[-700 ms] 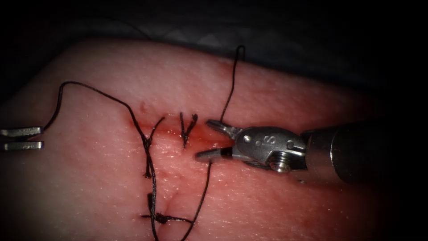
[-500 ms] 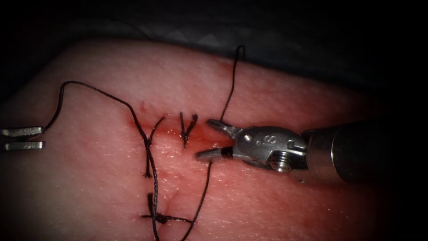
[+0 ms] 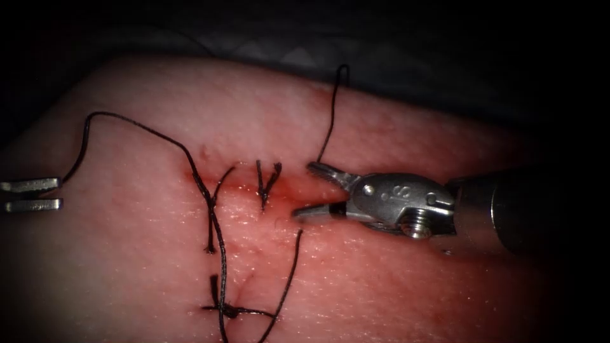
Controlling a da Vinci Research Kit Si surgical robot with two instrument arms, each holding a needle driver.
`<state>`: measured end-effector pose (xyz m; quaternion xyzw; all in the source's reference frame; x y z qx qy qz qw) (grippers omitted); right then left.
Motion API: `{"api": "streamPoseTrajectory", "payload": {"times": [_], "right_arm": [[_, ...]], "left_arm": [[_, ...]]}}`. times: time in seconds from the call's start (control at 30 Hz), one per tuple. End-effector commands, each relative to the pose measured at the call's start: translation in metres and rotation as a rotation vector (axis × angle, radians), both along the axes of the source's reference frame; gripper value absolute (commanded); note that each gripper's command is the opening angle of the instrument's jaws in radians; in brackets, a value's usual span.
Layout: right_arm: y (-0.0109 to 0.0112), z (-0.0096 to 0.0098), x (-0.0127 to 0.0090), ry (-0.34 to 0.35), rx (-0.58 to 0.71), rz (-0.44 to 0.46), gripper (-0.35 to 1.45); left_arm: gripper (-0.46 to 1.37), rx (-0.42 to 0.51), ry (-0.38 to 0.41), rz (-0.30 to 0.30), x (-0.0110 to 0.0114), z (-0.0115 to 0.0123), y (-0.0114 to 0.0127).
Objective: Wound Closure
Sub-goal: Pull the suture through the wound until a short tail remains above
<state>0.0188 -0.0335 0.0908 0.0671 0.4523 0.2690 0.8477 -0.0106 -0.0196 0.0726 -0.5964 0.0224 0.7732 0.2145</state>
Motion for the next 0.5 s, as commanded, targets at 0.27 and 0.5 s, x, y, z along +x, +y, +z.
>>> {"api": "streamPoseTrajectory", "payload": {"times": [0.27, 0.5], "right_arm": [[-0.0002, -0.0007, -0.0019, 0.032, -0.050, -0.092, 0.97], [-0.0017, -0.0016, -0.0033, 0.084, -0.190, -0.289, 0.99]], "left_arm": [[-0.35, 0.002, -0.004, -0.001, -0.0003, -0.0001, 0.0008], [-0.35, -0.006, -0.003, 0.000, -0.0008, -0.0006, 0.0019]]}}
